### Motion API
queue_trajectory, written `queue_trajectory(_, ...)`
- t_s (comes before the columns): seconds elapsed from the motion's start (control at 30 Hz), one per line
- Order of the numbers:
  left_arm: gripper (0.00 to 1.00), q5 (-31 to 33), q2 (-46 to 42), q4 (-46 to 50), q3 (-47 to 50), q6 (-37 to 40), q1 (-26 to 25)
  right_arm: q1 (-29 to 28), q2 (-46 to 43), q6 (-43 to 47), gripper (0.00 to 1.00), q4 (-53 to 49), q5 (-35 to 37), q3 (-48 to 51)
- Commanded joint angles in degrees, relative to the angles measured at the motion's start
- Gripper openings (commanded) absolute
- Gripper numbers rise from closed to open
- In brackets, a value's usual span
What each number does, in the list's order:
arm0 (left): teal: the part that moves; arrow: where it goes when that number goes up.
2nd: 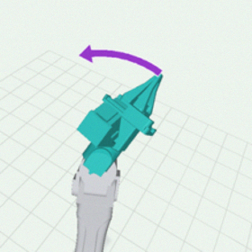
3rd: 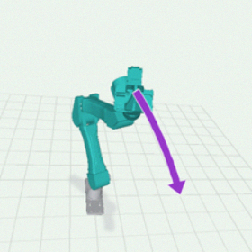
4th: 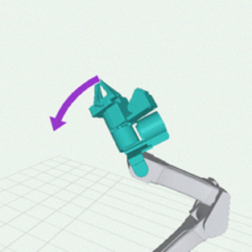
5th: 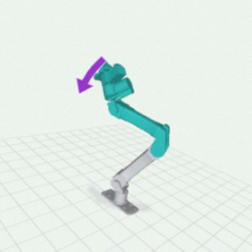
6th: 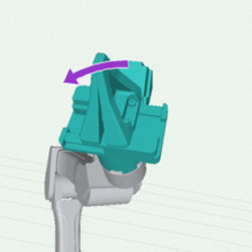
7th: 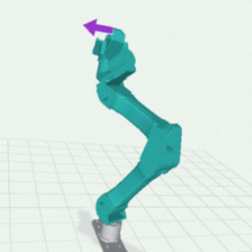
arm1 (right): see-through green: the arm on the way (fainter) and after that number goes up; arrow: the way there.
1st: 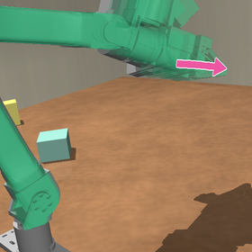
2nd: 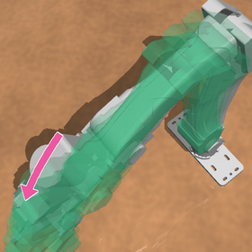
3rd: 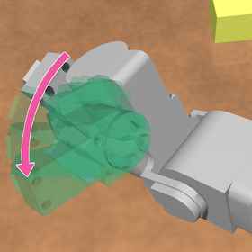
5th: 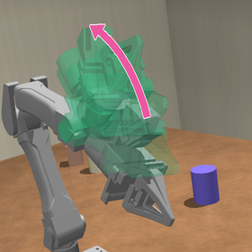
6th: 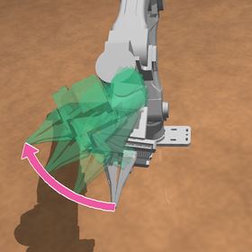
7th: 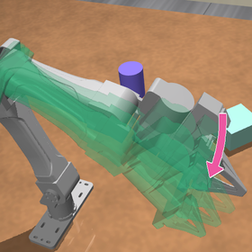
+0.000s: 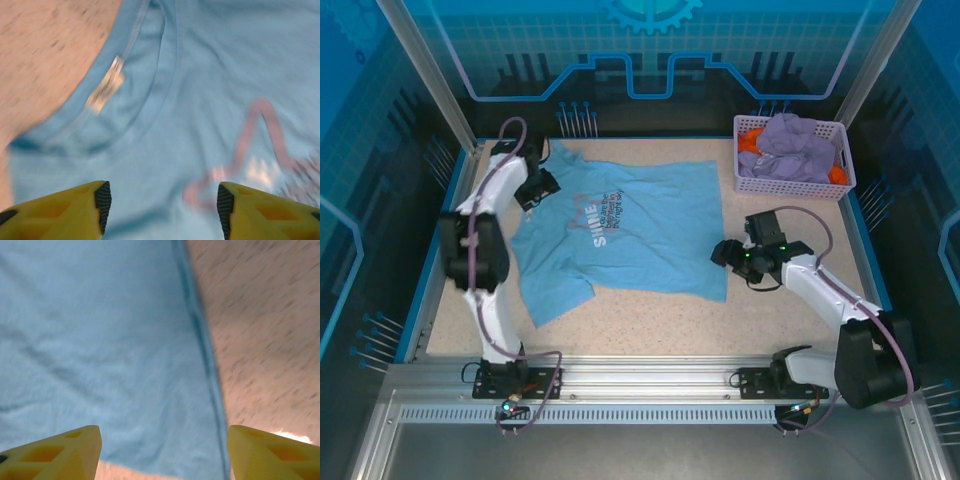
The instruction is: Fold and stack the t-shirts
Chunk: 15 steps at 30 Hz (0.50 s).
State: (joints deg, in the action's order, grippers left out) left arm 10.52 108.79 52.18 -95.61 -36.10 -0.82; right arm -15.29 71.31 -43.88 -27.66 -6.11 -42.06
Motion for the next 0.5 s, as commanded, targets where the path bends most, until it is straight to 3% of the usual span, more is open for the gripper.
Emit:
queue_trajectory(0.0, 0.61, -2.37, -18.9, -3.91, 13.6, -3.28, -5.28, -4.77, -1.22, 2.44, 0.66, -11.15, -0.64, 0.24)
queue_trajectory(0.1, 0.56, 0.0, -31.64, -2.36, 27.23, -5.36, -10.71, -7.24, -2.76, 1.33, 0.63, -9.89, -1.05, 3.7)
queue_trajectory(0.2, 0.54, 2.69, -41.95, 3.77, 37.2, -8.45, -12.49, -7.69, -4.2, 0.43, 0.6, -8.33, -1.29, 6.1)
queue_trajectory(0.33, 0.5, -0.63, -55.93, 7.38, 49.65, -13.75, -12.54, -7.68, -6.43, -1.34, 0.54, -7.15, 0.63, 8.09)
queue_trajectory(0.47, 0.45, -7.62, -62.85, 6.71, 58.8, -18.0, -13.26, -7.68, -5.16, -3.26, 0.49, -4.57, -1.21, 9.2)
